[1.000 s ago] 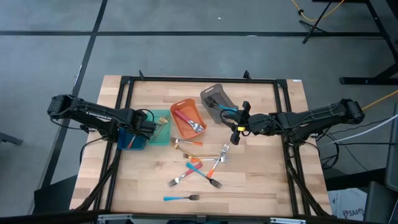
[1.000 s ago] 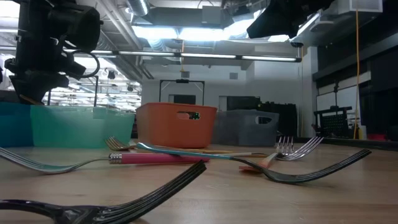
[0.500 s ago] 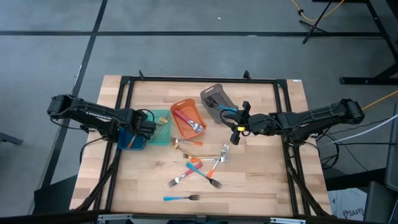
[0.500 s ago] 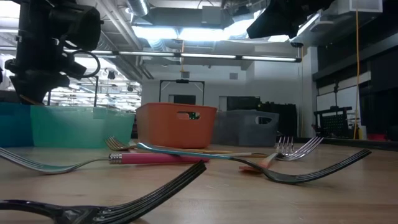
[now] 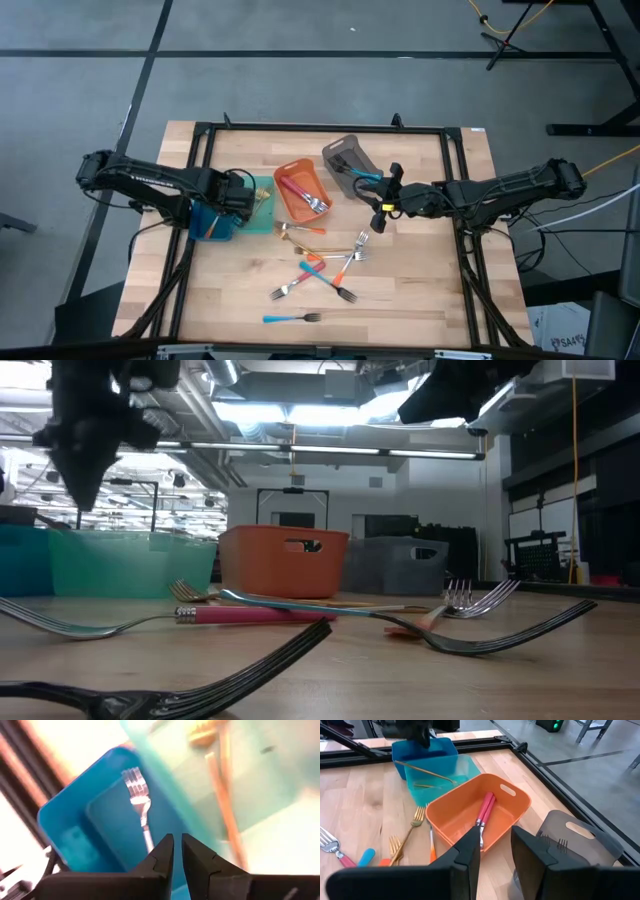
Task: Sort silverware by color (type)
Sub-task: Put the blue fork into the black bin
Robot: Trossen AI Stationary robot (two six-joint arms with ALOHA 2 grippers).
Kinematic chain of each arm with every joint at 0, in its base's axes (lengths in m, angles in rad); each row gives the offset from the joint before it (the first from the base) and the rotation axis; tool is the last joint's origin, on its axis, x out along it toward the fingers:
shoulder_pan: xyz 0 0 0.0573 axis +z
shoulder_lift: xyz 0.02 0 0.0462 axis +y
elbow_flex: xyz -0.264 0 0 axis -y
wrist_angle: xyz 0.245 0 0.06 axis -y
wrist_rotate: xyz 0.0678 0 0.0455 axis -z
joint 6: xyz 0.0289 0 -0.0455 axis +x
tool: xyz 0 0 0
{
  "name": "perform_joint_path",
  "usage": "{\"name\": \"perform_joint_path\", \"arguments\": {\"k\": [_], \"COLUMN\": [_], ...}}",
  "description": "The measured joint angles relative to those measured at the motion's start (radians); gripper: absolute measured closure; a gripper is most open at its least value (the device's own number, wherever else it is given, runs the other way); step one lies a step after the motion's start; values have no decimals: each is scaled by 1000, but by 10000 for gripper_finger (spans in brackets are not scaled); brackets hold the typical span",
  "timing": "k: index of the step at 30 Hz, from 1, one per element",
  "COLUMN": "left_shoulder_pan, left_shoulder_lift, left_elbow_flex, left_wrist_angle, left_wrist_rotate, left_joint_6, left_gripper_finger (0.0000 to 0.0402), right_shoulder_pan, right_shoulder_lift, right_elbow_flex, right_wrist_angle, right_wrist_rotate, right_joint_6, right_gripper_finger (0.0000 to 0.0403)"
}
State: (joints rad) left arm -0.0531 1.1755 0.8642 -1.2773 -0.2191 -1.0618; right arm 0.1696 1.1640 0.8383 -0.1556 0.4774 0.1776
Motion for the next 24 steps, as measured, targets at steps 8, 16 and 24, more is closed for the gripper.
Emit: {"name": "perform_joint_path", "arguments": {"k": [8,16,24], "left_shoulder_pan": [-65,-136,-206], "left_shoulder_lift": [0,1,72], "left_elbow_flex": [77,77,78], "left_wrist_angle": [208,622,1003], "left_wrist_rotate": [-2,4,1], "left_joint_6": [81,274,496], "left_gripper_finger": [370,370,337], "right_shoulder_pan": [0,0,0], "right_shoulder_lift": [0,0,0], "right_elbow_flex": [0,0,0], "right_wrist_angle": [-23,-25,-27], "right_wrist_rotate": [0,0,0], "right_joint_6": [0,0,0], "right_gripper_finger": [303,303,303]}}
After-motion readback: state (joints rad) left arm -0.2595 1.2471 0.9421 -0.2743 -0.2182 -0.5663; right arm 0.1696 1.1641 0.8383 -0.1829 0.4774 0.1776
